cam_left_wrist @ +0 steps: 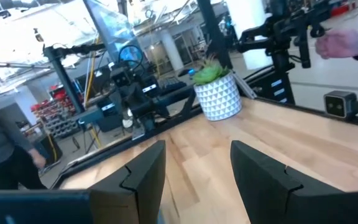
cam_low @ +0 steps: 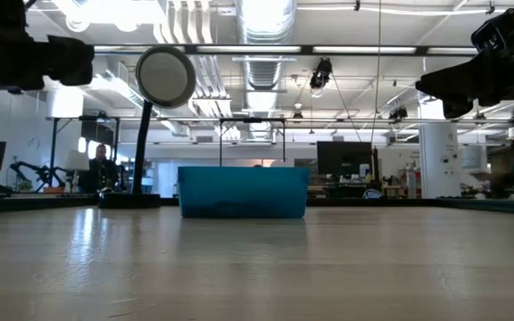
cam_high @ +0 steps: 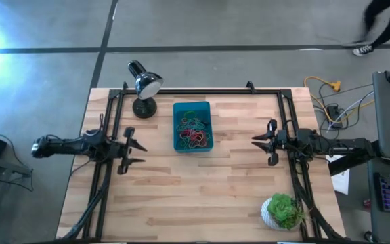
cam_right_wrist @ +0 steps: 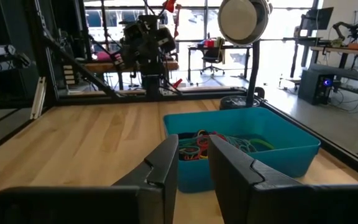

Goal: Pick and place rubber bands into bin
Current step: Return to Home Position

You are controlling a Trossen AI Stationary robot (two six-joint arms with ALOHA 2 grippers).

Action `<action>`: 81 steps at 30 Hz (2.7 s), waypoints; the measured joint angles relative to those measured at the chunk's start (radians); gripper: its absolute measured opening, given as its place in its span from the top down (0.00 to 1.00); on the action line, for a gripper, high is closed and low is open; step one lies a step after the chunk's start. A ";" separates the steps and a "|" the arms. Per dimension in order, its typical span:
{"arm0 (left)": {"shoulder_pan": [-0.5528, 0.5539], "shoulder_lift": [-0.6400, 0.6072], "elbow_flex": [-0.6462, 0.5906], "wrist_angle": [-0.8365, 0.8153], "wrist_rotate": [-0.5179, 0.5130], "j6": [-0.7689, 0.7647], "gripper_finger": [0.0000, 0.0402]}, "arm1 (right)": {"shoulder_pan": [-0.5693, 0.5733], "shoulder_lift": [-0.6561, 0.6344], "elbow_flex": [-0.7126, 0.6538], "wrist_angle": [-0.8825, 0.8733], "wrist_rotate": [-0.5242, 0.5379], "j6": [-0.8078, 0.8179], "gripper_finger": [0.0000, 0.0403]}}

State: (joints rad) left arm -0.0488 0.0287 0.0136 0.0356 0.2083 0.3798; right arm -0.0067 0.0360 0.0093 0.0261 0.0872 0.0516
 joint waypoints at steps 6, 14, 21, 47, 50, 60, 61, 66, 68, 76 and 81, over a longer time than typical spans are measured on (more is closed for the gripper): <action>0.017 0.010 0.001 -0.009 -0.029 0.009 0.59 | 0.000 0.000 0.000 0.000 0.000 -0.001 0.80; 0.016 0.068 -0.003 -0.016 -0.120 0.001 0.59 | 0.000 0.000 0.000 0.000 0.000 0.000 0.80; 0.016 0.104 -0.006 -0.018 -0.160 0.050 0.59 | 0.000 0.000 0.000 0.000 0.000 -0.001 0.80; 0.016 0.022 -0.007 -0.012 -0.263 0.080 0.59 | 0.000 0.000 0.001 0.000 0.000 -0.001 0.80; 0.016 0.032 -0.007 -0.005 -0.270 0.079 0.59 | 0.000 0.000 0.001 0.000 0.000 -0.001 0.80; 0.016 0.035 -0.007 0.053 -0.488 -0.191 0.59 | 0.000 0.000 0.001 0.000 0.000 -0.001 0.80; 0.016 0.035 -0.007 0.053 -0.483 -0.191 0.59 | 0.000 0.000 0.001 0.000 0.000 -0.001 0.80; 0.016 0.036 -0.007 0.049 -0.390 -0.191 0.59 | 0.000 0.000 0.001 0.000 0.000 -0.001 0.80; 0.016 0.036 -0.007 0.033 -0.364 -0.191 0.59 | 0.000 0.000 0.001 0.000 0.000 0.000 0.80; 0.016 0.045 -0.007 0.027 -0.359 -0.191 0.59 | 0.000 0.000 0.001 0.000 0.000 -0.001 0.80; 0.016 0.047 -0.007 0.027 -0.359 -0.190 0.59 | 0.000 0.000 0.001 0.000 0.000 0.000 0.80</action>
State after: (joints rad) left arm -0.0326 0.0761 0.0071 0.0628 -0.1509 0.1893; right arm -0.0067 0.0360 0.0101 0.0265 0.0868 0.0512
